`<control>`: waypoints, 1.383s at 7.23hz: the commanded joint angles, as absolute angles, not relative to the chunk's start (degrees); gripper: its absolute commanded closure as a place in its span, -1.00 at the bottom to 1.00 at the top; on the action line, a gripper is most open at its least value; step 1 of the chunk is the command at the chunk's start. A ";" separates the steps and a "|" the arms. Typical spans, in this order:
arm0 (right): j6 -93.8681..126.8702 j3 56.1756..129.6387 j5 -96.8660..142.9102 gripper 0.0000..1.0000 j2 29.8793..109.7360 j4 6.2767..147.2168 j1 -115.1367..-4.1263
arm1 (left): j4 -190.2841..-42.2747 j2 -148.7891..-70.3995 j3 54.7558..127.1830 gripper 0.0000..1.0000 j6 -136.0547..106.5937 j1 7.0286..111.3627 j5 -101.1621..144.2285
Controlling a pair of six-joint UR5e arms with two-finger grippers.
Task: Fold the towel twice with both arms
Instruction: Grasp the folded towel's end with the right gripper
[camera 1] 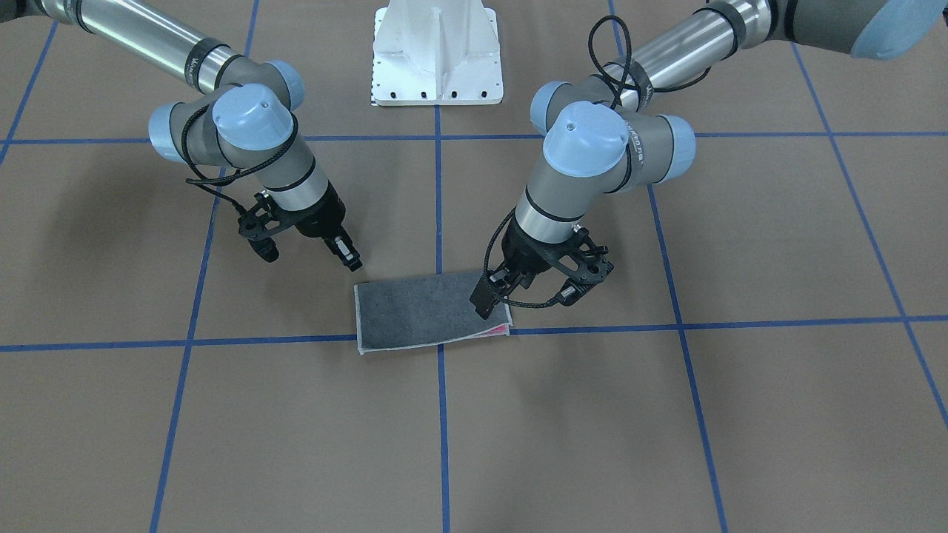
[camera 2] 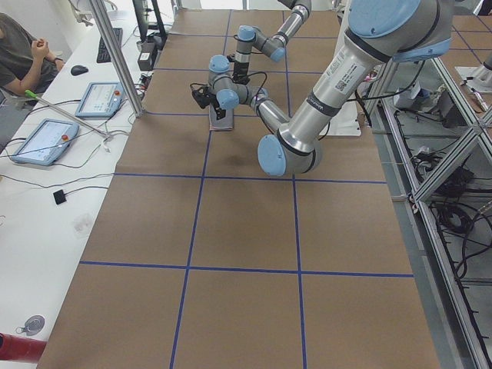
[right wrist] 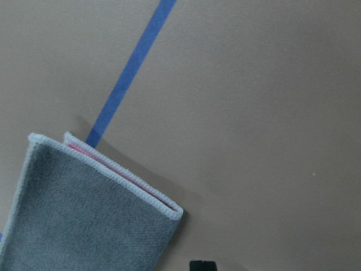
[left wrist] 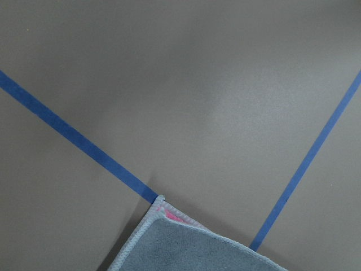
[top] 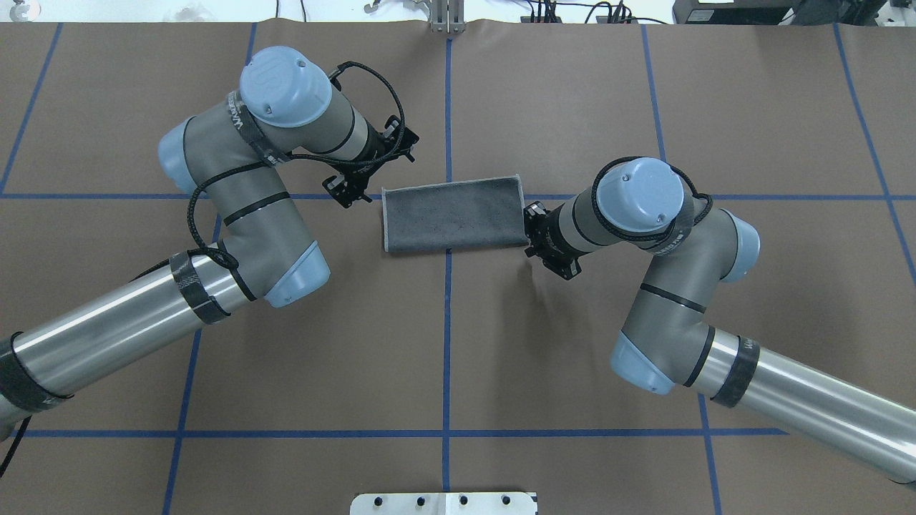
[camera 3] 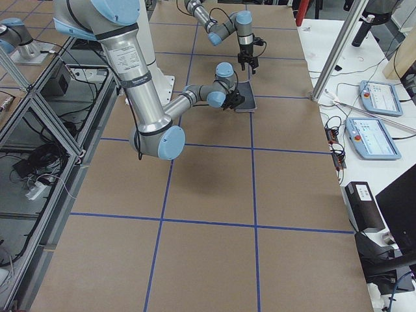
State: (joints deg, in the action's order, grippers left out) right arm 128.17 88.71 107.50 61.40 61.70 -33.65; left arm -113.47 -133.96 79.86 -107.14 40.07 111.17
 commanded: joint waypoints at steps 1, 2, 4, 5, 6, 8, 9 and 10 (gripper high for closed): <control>130.32 85.09 105.13 0.08 59.08 61.52 -33.84 | -113.47 -133.95 79.89 -1.00 -107.14 39.99 111.09; 130.34 84.56 105.03 -0.05 58.80 61.52 -33.75 | -113.47 -133.95 79.89 -1.00 -107.14 39.99 111.09; 130.34 84.38 105.03 -0.01 58.80 61.44 -33.75 | -113.47 -133.95 79.89 -1.00 -107.14 39.99 111.01; 130.34 84.29 105.03 0.23 58.80 61.44 -33.75 | -113.47 -133.95 79.89 -1.00 -107.14 39.99 111.01; 132.00 84.29 105.03 0.93 58.80 61.44 -33.75 | -113.47 -133.95 79.81 -1.00 -107.14 39.99 111.01; 132.45 84.37 105.12 1.00 58.80 61.17 -33.58 | -113.47 -133.95 79.89 -1.00 -107.23 39.99 111.01; 132.45 84.37 105.12 1.00 58.80 61.17 -33.49 | -113.47 -133.95 79.81 -1.00 -107.23 39.99 111.01; 132.28 84.64 105.20 1.00 58.71 61.17 -33.49 | -113.47 -133.95 79.80 -1.00 -107.23 39.90 111.01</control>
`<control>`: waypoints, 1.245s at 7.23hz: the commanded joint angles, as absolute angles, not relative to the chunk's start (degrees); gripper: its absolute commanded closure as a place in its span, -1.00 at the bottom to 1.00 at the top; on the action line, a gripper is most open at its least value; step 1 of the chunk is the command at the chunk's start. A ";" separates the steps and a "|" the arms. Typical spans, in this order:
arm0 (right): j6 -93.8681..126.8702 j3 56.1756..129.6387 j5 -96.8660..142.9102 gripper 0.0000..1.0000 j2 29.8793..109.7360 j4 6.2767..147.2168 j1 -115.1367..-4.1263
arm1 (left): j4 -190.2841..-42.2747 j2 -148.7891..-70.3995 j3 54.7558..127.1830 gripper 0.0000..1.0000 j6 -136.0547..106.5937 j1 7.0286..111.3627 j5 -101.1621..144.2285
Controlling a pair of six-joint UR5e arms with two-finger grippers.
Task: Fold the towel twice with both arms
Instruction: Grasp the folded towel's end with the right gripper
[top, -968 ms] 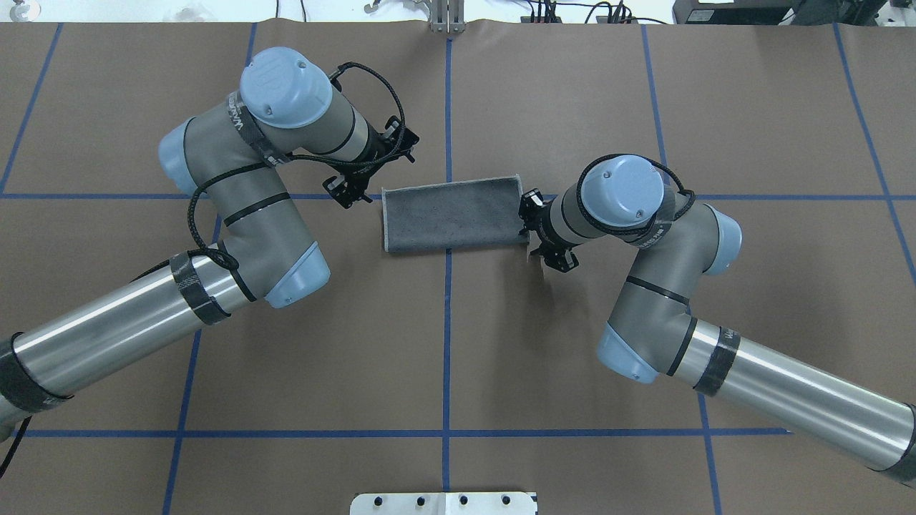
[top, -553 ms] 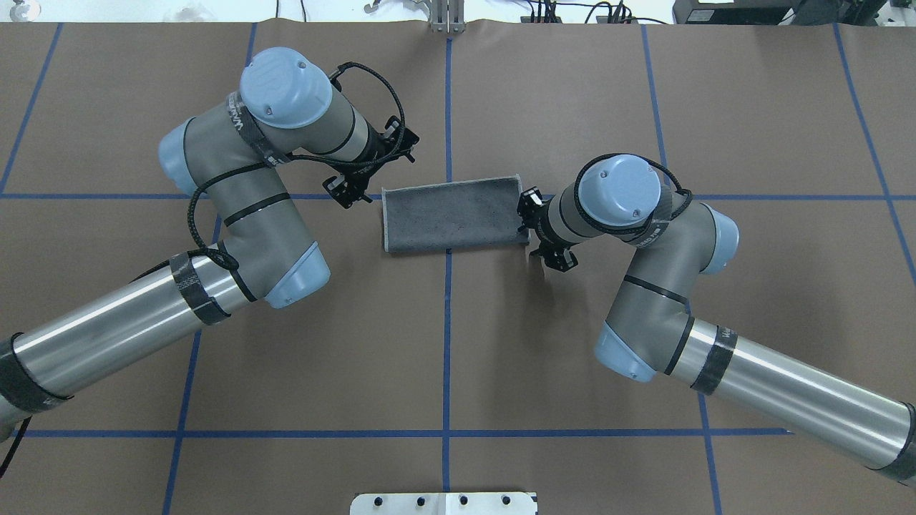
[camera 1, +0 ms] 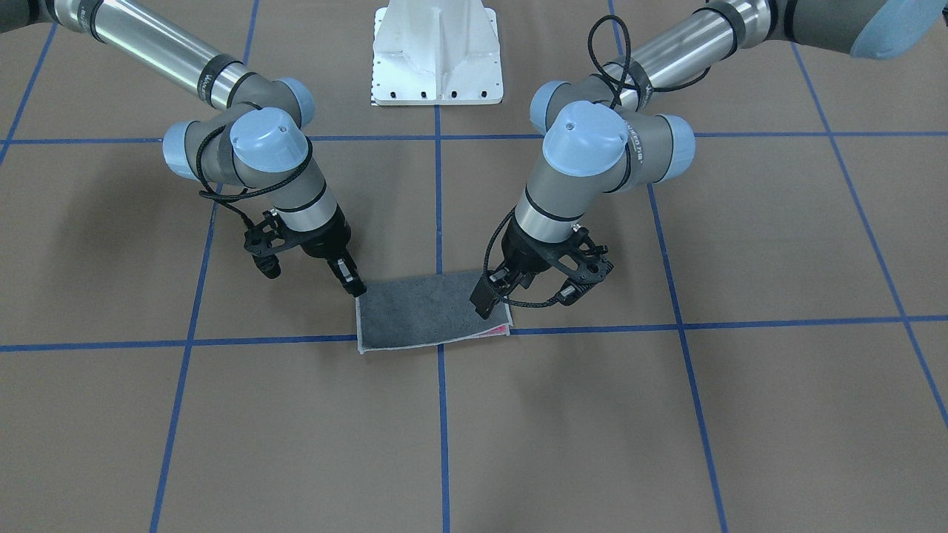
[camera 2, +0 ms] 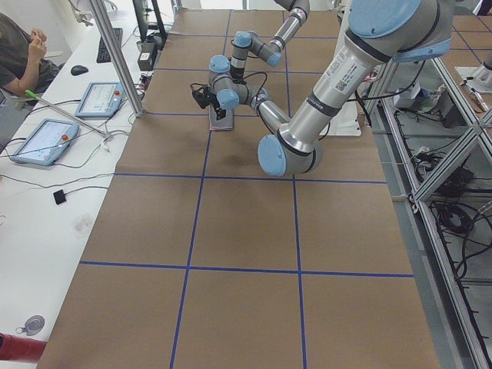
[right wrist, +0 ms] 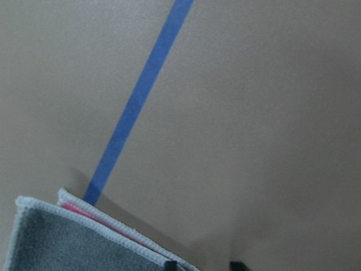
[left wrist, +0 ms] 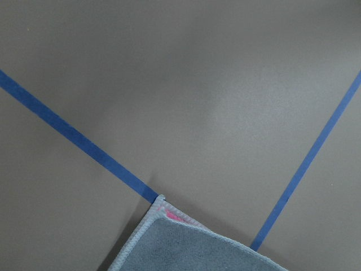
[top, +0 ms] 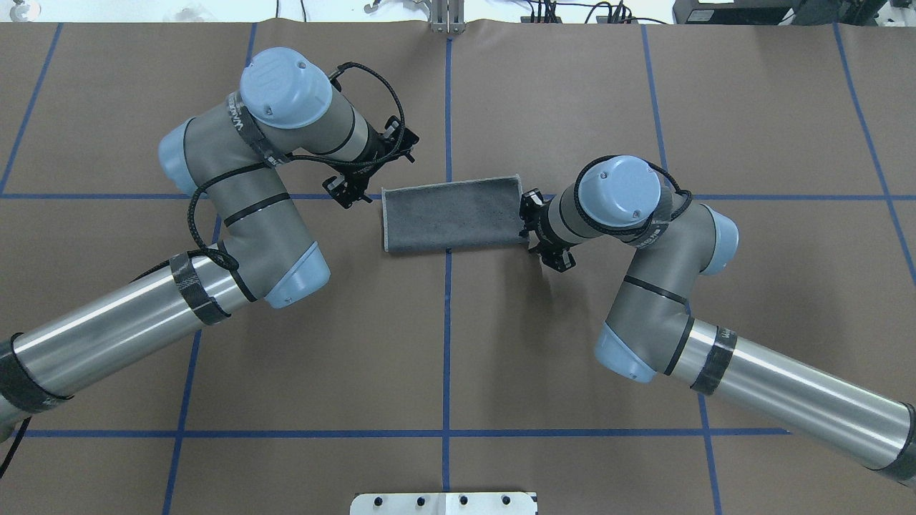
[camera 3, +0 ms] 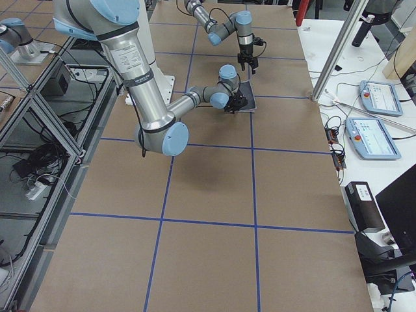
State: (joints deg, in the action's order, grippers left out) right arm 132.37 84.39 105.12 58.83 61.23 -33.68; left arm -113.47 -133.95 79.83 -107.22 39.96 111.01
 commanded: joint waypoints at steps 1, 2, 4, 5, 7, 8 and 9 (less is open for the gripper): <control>132.36 84.90 105.29 1.00 58.28 61.26 -33.83 | -113.47 -133.86 79.89 -1.00 -107.23 39.90 111.01; 132.36 85.16 105.73 1.00 58.27 61.26 -33.92 | -113.47 -133.94 79.89 -1.00 -107.23 39.99 111.01; 132.28 85.69 106.17 1.00 58.45 61.35 -34.10 | -113.47 -133.95 80.16 -1.00 -107.92 39.90 111.01; 132.28 85.69 106.17 1.00 58.45 61.35 -34.28 | -113.38 -133.95 80.24 -1.00 -108.02 39.90 111.01; 132.28 85.61 106.35 1.00 58.53 61.44 -34.45 | -113.29 -133.86 80.33 -1.00 -108.02 39.90 111.01; 132.28 85.87 108.00 1.00 58.71 61.35 -34.45 | -113.29 -133.86 80.42 -1.00 -108.02 39.90 111.01; 132.36 87.96 109.32 1.00 59.49 61.70 -34.54 | -113.29 -133.86 80.42 -1.00 -108.02 39.90 111.01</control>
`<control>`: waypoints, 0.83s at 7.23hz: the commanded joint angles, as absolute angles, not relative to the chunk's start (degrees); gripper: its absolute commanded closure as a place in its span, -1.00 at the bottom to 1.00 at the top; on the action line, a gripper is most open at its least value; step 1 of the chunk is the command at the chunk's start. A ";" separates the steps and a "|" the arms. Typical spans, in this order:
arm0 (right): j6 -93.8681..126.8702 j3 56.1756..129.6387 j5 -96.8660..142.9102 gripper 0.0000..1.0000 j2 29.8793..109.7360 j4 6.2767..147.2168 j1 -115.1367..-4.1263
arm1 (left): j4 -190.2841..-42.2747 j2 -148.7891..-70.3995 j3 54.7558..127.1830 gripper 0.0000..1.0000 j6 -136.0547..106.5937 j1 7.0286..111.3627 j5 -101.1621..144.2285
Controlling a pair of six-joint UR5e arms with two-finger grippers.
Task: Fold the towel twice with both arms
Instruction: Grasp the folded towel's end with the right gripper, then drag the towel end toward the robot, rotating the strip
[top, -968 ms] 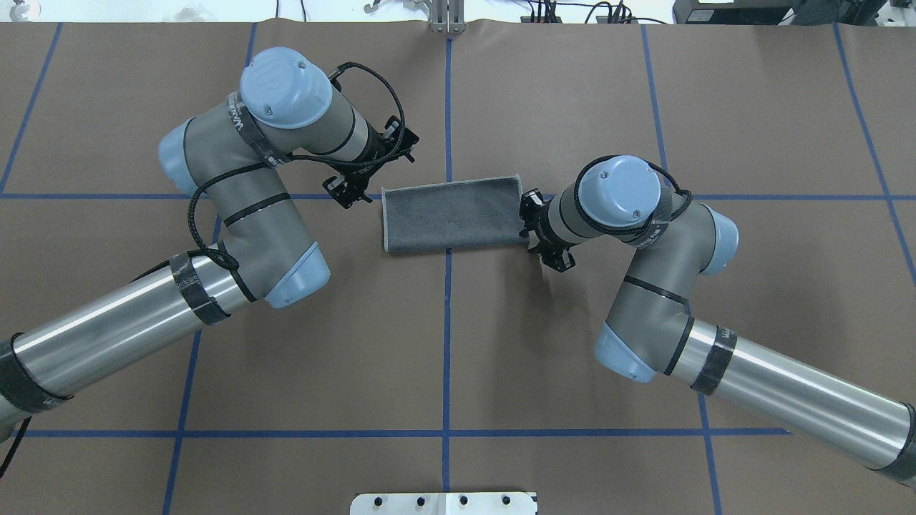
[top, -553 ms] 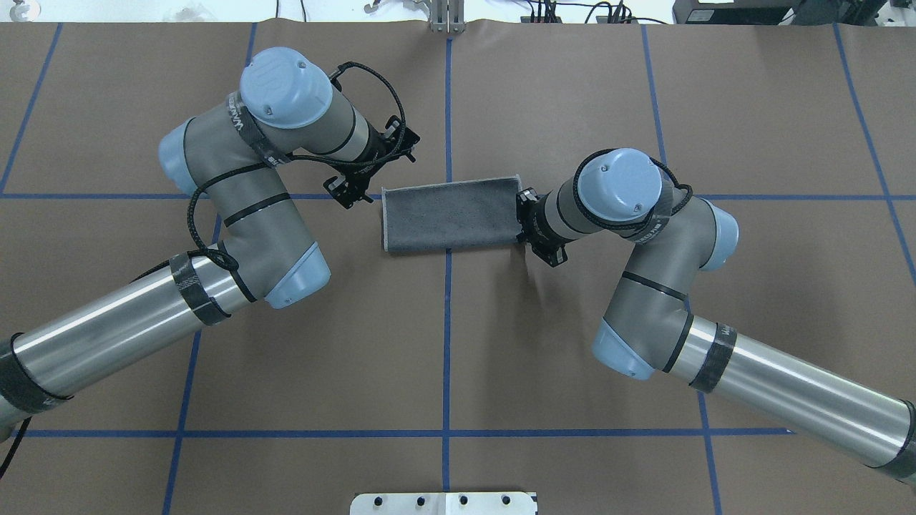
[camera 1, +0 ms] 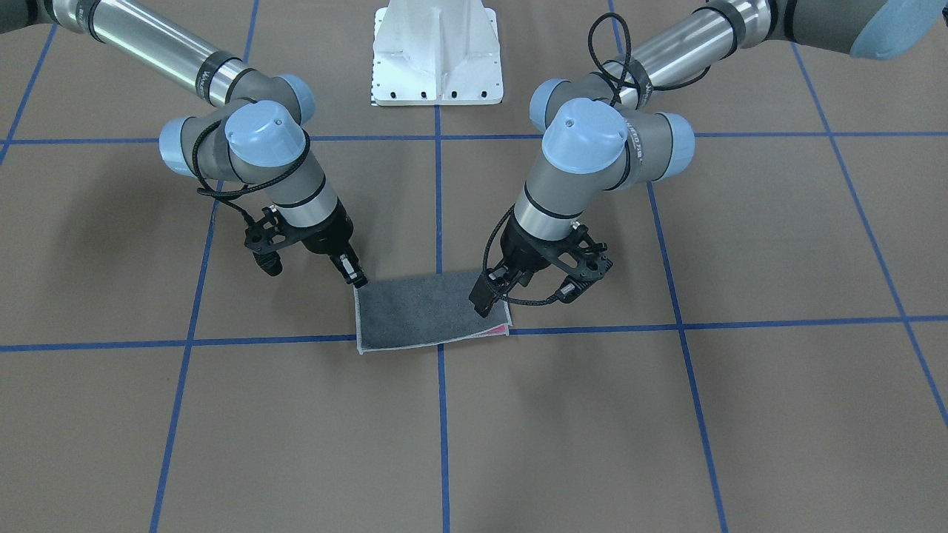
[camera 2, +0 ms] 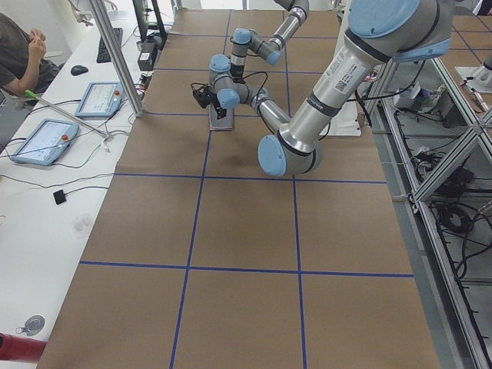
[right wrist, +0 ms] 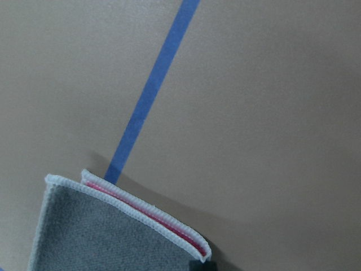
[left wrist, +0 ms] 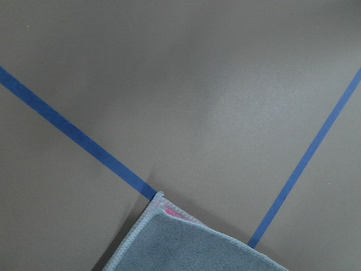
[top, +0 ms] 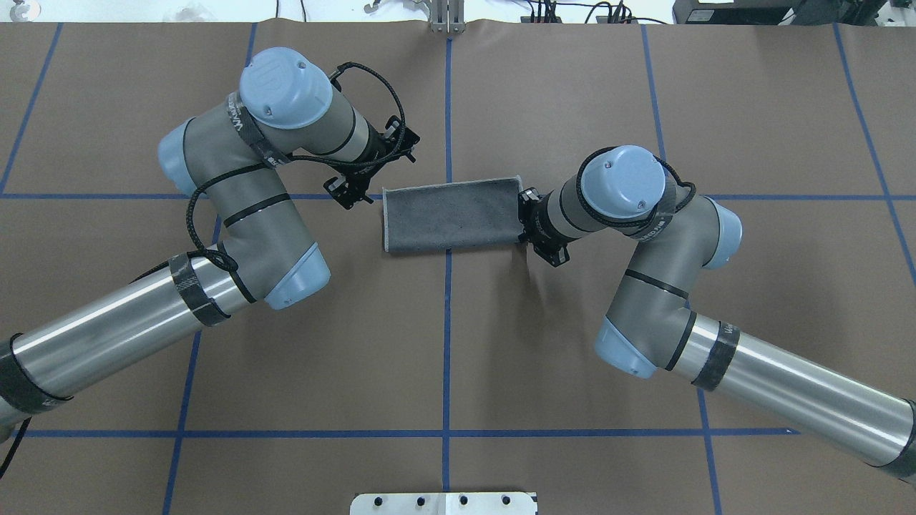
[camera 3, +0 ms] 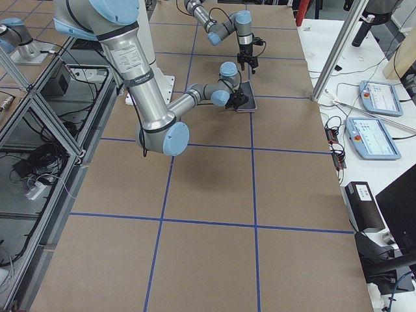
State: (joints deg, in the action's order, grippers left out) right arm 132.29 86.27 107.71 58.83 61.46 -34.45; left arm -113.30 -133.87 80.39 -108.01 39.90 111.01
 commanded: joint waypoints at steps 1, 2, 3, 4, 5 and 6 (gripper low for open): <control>132.45 89.11 109.42 1.00 60.28 61.79 -34.72 | -113.29 -133.86 80.68 -1.00 -108.02 39.99 111.09; 132.97 91.30 109.95 1.00 61.60 62.05 -34.37 | -113.29 -133.86 81.03 -1.00 -108.02 39.99 111.18; 133.24 93.06 111.08 1.00 61.87 63.62 -33.06 | -113.12 -132.29 83.91 -1.00 -107.93 39.99 111.70; 134.11 94.99 111.09 1.00 61.87 65.63 -31.57 | -113.12 -129.40 87.85 -1.00 -107.93 39.99 113.10; 135.69 96.05 111.09 1.00 61.87 66.09 -30.07 | -113.12 -127.11 91.11 -1.00 -107.93 39.99 113.55; 136.92 96.59 111.09 1.00 61.79 66.18 -28.58 | -113.12 -126.92 91.66 -1.00 -107.93 39.99 113.55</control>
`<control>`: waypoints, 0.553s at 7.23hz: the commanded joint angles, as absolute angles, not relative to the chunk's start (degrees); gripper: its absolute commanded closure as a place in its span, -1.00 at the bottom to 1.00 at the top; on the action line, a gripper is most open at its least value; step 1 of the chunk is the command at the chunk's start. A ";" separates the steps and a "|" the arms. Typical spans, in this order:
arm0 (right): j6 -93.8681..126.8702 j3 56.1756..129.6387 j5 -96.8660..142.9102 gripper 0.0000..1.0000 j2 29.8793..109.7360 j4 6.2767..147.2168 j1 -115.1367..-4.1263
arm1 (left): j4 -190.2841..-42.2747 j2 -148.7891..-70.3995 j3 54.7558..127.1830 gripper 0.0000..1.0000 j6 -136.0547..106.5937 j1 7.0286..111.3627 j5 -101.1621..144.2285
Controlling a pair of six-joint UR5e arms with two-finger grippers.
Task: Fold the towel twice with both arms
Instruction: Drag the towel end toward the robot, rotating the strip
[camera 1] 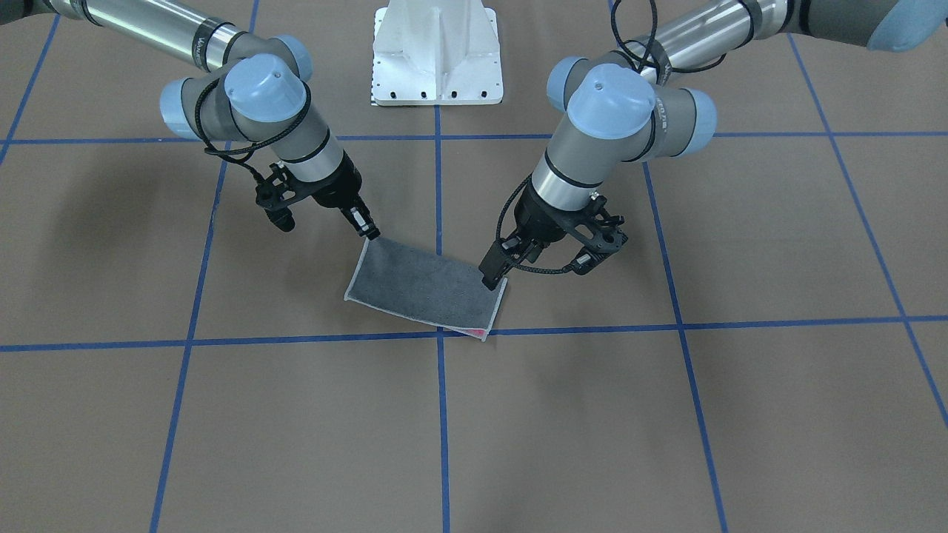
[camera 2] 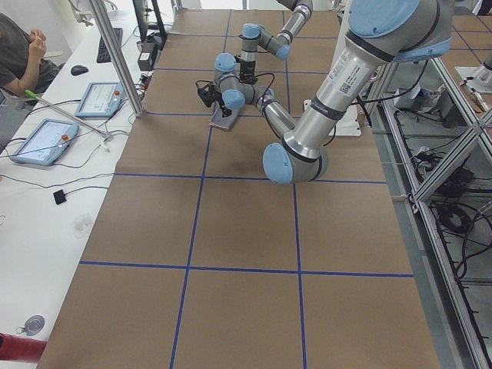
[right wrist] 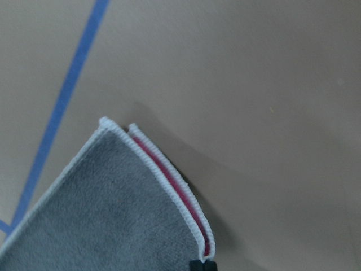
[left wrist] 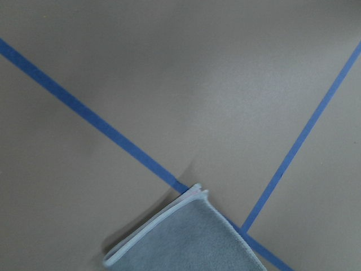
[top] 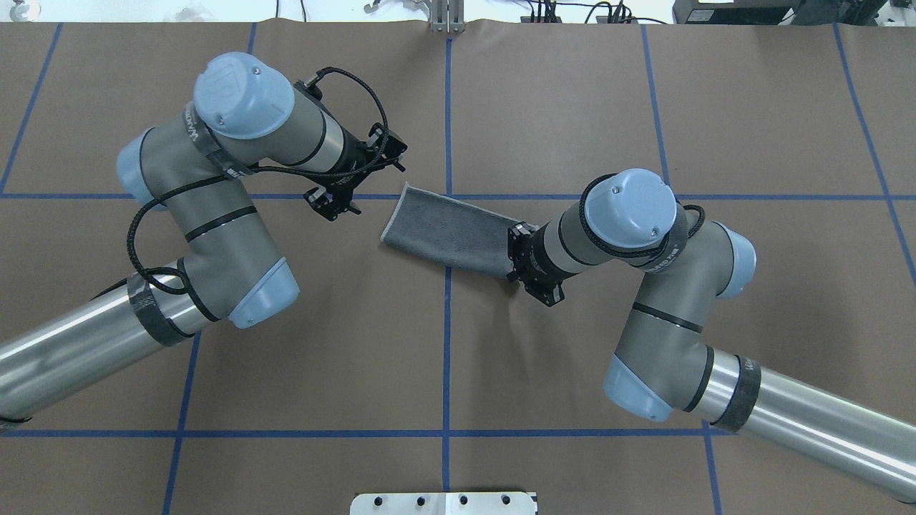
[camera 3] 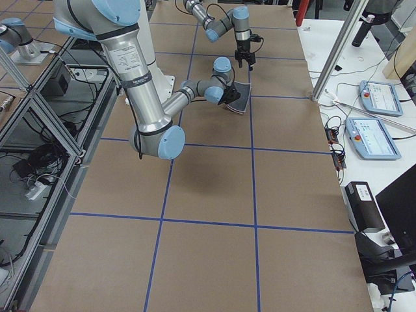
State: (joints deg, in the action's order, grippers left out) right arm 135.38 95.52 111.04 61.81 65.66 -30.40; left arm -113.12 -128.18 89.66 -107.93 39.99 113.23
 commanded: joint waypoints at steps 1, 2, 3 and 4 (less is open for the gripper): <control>138.93 97.20 111.01 1.00 61.44 66.27 -26.65 | -113.12 -126.91 91.67 -1.00 -107.93 39.99 113.55; 140.70 97.29 111.01 1.00 60.83 66.27 -25.76 | -113.12 -126.91 91.67 -1.00 -108.02 39.99 113.55; 140.97 97.99 110.83 1.00 60.30 66.27 -24.62 | -113.12 -126.91 91.67 -1.00 -107.93 39.99 113.55; 141.93 98.00 110.74 1.00 59.42 66.27 -23.74 | -113.12 -126.91 91.67 -1.00 -108.02 39.99 113.55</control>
